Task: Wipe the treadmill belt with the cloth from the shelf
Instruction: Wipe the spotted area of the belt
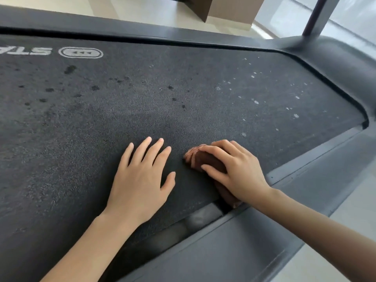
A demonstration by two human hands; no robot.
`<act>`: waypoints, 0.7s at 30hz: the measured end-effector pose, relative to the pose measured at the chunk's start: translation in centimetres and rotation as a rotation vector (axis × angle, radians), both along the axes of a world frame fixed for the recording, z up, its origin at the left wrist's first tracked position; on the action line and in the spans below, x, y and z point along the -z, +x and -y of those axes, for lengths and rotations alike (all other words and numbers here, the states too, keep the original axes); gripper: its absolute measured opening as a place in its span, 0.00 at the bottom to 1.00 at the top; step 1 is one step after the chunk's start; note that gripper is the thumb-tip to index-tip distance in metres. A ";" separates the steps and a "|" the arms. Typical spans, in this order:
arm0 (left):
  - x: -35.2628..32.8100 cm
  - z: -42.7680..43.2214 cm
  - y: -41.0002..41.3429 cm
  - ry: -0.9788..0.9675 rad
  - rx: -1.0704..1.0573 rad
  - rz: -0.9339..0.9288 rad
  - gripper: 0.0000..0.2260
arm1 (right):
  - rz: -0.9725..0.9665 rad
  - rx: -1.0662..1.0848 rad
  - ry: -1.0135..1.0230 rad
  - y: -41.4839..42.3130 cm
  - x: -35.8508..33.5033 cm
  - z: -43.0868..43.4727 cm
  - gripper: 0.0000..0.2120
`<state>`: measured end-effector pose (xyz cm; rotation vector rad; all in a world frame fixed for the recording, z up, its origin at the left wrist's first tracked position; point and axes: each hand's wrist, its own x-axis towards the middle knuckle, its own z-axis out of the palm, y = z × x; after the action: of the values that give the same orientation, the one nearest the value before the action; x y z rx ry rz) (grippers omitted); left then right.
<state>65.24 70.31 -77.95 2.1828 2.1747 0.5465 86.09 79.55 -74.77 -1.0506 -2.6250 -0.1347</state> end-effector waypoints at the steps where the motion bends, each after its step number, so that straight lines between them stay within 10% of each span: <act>1: 0.0 0.0 0.0 -0.004 -0.003 0.006 0.26 | -0.032 -0.010 -0.009 -0.3 0.0 -0.6 0.19; 14: -0.9 0.3 0.4 -0.099 -0.034 -0.015 0.24 | -0.091 -0.102 -0.097 -10.2 -0.4 -17.2 0.16; 21: -1.6 0.3 0.6 -0.137 -0.062 -0.010 0.23 | -0.085 -0.327 -0.080 -4.2 -0.2 -9.6 0.18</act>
<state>65.88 70.01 -76.38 2.0604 2.2196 0.3772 81.91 89.17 -74.59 -0.6214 -2.6989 0.0874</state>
